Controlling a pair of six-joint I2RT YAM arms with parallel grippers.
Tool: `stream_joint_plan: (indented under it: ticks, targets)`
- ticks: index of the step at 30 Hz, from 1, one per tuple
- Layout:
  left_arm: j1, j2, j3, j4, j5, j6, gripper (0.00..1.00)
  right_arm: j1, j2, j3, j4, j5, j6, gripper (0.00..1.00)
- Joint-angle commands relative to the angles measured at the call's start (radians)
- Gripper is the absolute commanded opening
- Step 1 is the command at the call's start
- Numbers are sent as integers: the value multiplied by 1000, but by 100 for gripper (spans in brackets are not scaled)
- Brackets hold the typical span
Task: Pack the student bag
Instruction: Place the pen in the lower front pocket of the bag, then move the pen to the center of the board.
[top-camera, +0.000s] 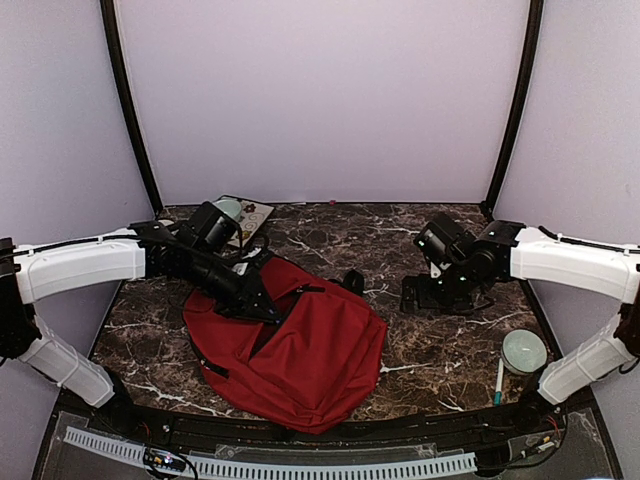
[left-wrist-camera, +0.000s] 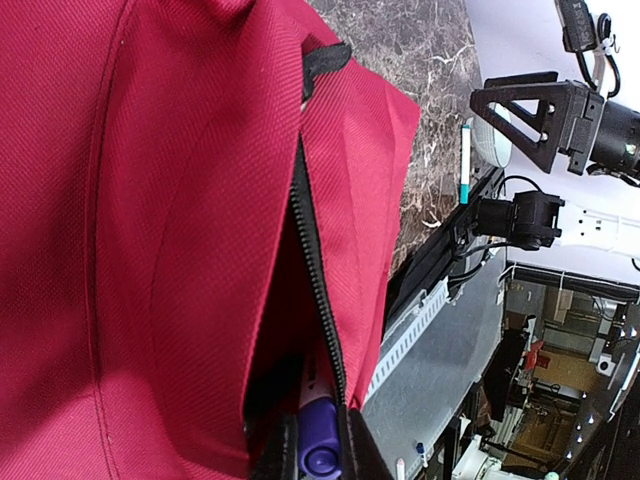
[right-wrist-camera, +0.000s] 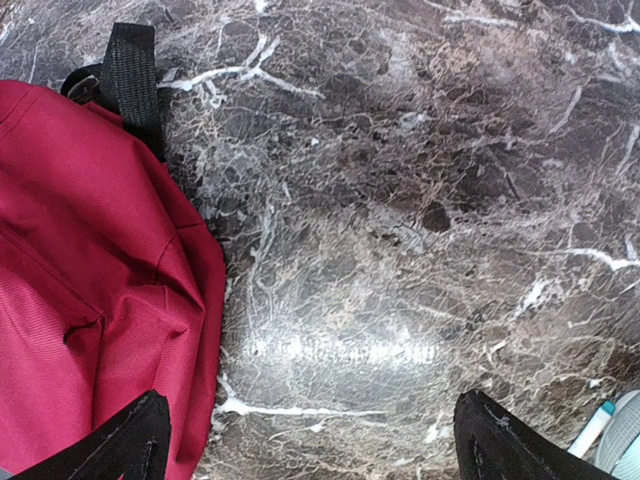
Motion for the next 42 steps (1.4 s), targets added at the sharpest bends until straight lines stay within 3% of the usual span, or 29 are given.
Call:
stream_joint_plan:
  ticks: [1, 10, 16, 24, 30, 42]
  targets:
    - [-9, -20, -29, 4, 28, 22, 10, -8, -18, -14, -27, -54, 52, 100]
    - [-8, -73, -34, -49, 1, 67, 58, -9, -42, -18, -141, -19, 144, 100]
    - [-8, -95, 1, -107, -27, 133, 77, -11, -46, -75, -174, -118, 230, 100]
    - [0, -100, 91, -238, -112, 252, 84, -11, -101, -110, -414, -38, 439, 100]
    - [11, -110, 123, -266, -155, 295, 88, -64, -52, -174, -467, -42, 507, 99]
    - [20, -148, 152, -323, -207, 318, 91, -249, -204, -444, -127, -132, 507, 100]
